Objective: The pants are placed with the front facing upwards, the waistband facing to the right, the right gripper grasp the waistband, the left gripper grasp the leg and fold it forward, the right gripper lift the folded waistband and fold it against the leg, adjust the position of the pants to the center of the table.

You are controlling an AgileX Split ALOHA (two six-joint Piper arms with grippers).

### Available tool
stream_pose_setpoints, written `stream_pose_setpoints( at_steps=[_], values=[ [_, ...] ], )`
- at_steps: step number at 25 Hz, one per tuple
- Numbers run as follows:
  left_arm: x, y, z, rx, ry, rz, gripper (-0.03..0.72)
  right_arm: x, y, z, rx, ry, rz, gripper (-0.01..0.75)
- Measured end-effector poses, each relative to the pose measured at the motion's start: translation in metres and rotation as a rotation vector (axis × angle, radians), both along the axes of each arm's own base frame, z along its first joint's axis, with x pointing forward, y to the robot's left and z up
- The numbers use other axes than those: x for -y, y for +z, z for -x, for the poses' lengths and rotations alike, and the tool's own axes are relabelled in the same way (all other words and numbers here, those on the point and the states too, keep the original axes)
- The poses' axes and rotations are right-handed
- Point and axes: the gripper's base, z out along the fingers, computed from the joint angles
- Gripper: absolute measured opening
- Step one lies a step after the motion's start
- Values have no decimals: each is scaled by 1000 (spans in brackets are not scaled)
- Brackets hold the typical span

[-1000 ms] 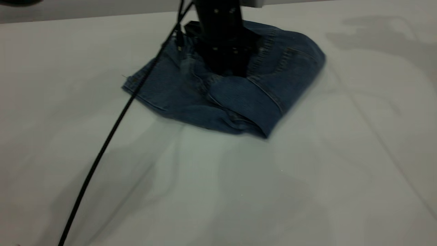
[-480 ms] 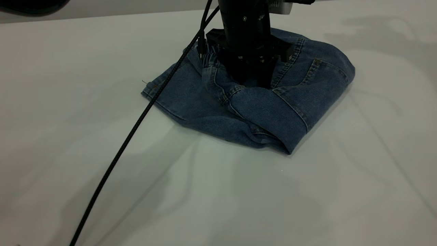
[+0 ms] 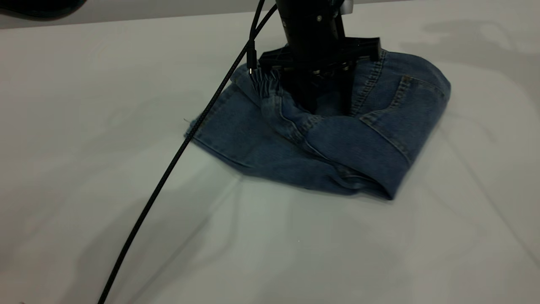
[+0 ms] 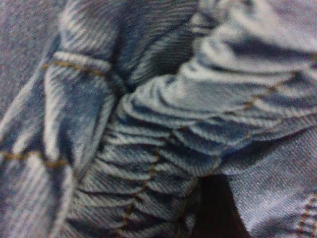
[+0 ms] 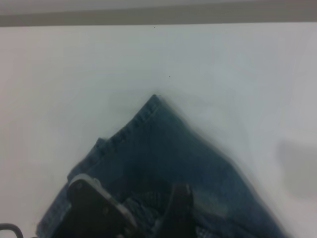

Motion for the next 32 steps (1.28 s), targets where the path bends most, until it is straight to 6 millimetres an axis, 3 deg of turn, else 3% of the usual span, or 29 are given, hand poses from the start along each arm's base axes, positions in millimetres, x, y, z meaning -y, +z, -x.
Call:
stream_pose_setpoints(
  at_steps=[9, 25, 32],
  values=[
    [7, 3, 4, -112, 211, 51, 415, -1, 0, 1, -13, 9, -6, 581],
    [13, 6, 7, -196, 309, 111, 415, -1, 0, 2, -17, 10, -6, 580],
    [11, 13, 1, -145, 225, 141, 415, -1, 0, 2, -17, 10, -6, 580]
  ],
)
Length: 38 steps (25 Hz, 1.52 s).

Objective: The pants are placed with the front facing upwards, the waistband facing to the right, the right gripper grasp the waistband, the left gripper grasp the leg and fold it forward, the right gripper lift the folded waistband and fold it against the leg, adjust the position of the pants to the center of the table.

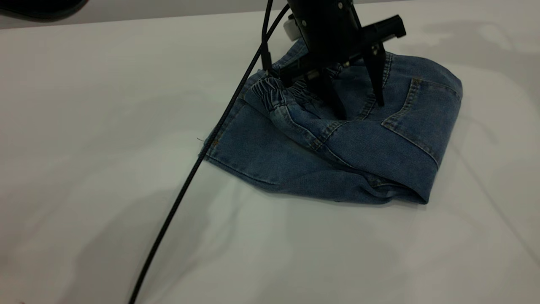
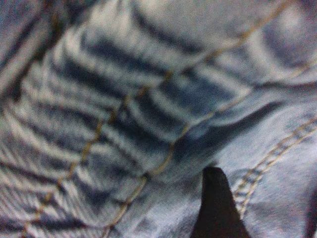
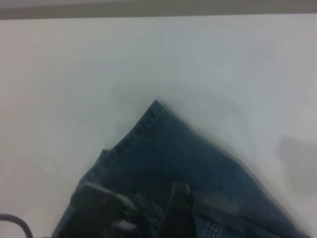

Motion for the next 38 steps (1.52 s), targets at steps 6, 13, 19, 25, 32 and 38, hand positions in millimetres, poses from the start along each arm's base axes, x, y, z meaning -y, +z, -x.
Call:
stream_pose_setpoints(
  at_steps=[6, 13, 19, 25, 32, 38],
  values=[
    [-3, 28, -17, 179, -155, 78, 415, 0, 0, 0, -5, 3, 0, 580],
    [-17, 70, -41, 463, -394, 157, 415, 0, 10, 2, 16, 31, 19, 580],
    [-39, 109, -57, 666, -525, 159, 415, -1, 42, 3, 86, 60, 19, 580],
    [-77, 156, -69, 797, -513, 14, 415, -6, 88, 14, 210, 68, -35, 580],
    [-108, 225, -62, 964, -477, -229, 415, -6, 128, 37, 300, 72, -22, 580],
    [-136, 287, -45, 1089, -356, -391, 415, -7, 175, 71, 411, 74, -15, 580]
  ],
)
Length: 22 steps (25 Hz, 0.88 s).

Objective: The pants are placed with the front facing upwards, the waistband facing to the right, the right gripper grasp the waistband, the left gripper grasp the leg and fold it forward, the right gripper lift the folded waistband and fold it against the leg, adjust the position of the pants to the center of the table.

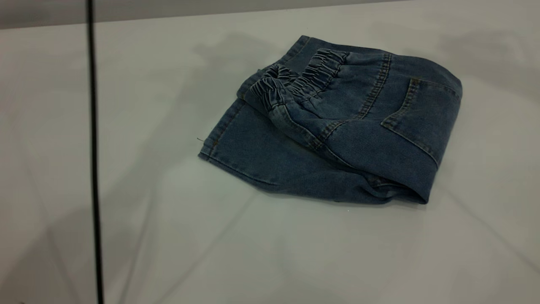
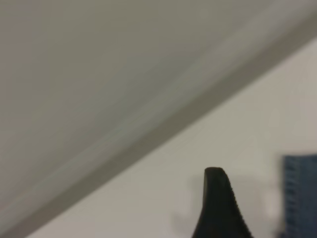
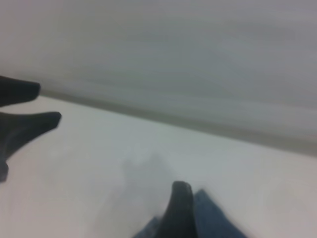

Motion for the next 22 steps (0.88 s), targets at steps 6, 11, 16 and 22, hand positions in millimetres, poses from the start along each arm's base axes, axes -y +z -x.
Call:
stream_pose_setpoints(
  at_steps=[6, 11, 16, 22],
  values=[
    [-22, 70, 36, 145, 49, 49, 415, -2, 58, 55, 143, -8, -6, 580],
    [-44, 131, 82, 269, 55, 120, 415, -4, 102, 114, 274, -7, -8, 580],
    [-67, 180, 130, 377, 65, 193, 415, -6, 123, 172, 342, -6, -7, 580],
    [-93, 210, 184, 417, 73, 244, 415, -7, 120, 232, 362, -1, 1, 580]
  ],
)
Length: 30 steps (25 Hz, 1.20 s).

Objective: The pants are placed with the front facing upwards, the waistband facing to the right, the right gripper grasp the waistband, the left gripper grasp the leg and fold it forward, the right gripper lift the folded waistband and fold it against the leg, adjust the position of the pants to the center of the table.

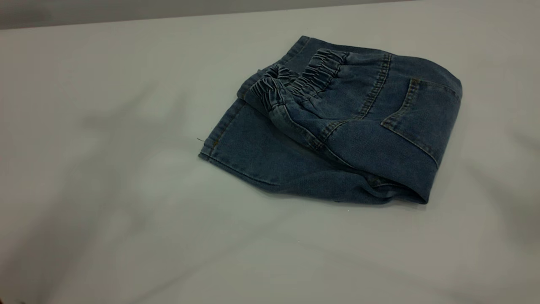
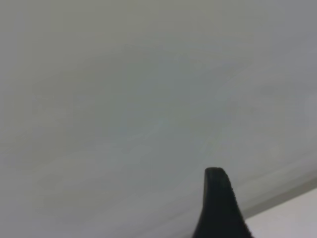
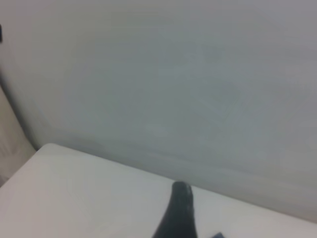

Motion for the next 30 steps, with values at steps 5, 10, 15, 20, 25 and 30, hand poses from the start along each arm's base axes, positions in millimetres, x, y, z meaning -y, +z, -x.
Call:
stream_pose_setpoints(
  at_steps=[5, 10, 15, 20, 25, 30],
  values=[
    [-16, -2, 43, -61, -35, 29, 415, -2, -14, 53, 15, 4, 12, 580],
    [-34, -26, 93, -155, -83, 36, 415, -3, -38, 105, 25, 8, 11, 578],
    [-49, -67, 140, -268, -132, 62, 415, -5, -73, 149, 27, 7, 12, 577],
    [-69, -121, 181, -346, -125, 31, 415, -4, -118, 182, 19, -9, 26, 577],
    [-92, -173, 223, -348, -116, -20, 415, 1, -164, 208, 55, -52, 124, 576],
    [-115, -224, 252, -313, -48, -78, 415, 8, -211, 213, 46, -82, 251, 573]
  ],
)
